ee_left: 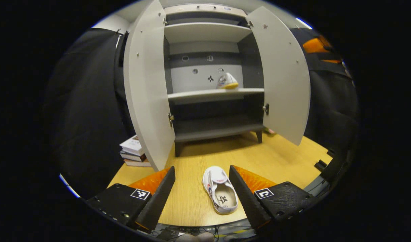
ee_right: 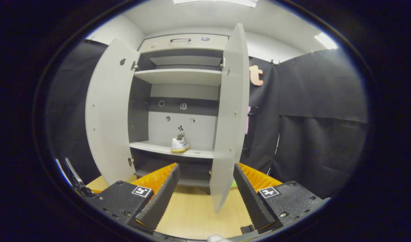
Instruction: Grab one shoe with the right hand and put it into the shoe cabinet, grab the other shoe with the left hand and put it into the shoe cabinet; then close the right door with the right hand and the left door with the left hand.
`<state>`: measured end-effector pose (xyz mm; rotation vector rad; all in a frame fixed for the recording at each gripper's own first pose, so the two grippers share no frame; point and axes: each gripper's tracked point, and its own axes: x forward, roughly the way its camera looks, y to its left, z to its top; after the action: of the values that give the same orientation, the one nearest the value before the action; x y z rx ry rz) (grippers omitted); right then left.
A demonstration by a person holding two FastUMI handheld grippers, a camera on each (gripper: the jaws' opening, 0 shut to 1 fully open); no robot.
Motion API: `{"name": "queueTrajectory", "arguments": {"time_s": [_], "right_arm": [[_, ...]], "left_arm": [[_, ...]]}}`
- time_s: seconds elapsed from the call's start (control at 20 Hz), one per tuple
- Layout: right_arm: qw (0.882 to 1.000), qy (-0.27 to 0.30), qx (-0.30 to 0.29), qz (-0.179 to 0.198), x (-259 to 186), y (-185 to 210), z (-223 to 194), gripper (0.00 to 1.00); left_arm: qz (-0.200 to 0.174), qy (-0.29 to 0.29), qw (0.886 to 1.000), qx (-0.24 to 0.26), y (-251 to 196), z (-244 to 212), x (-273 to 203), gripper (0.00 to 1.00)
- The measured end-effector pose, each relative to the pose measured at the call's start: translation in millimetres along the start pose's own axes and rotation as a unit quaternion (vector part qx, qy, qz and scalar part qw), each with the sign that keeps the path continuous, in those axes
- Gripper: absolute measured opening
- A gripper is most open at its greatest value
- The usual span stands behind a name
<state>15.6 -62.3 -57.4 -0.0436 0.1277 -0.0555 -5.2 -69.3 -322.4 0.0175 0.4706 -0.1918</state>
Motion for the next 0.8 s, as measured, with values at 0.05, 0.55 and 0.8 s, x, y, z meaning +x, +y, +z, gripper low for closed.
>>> {"name": "queueTrajectory", "arguments": {"time_s": [0.05, 0.55, 0.8], "right_arm": [[1.000, 0.007, 0.004, 0.000, 0, 0, -3, 1.00], [0.999, 0.047, -0.005, 0.008, 13, 12, -16, 1.00], [0.998, 0.063, -0.007, 0.011, 24, 19, -24, 1.00]], "left_arm": [[-0.005, 0.014, 1.000, 0.004, -5, -18, 8, 0.97], [-0.015, 0.092, 0.996, 0.007, -4, -88, 98, 0.97], [-0.027, 0.099, 0.995, 0.016, -7, -84, 138, 0.95]]}}
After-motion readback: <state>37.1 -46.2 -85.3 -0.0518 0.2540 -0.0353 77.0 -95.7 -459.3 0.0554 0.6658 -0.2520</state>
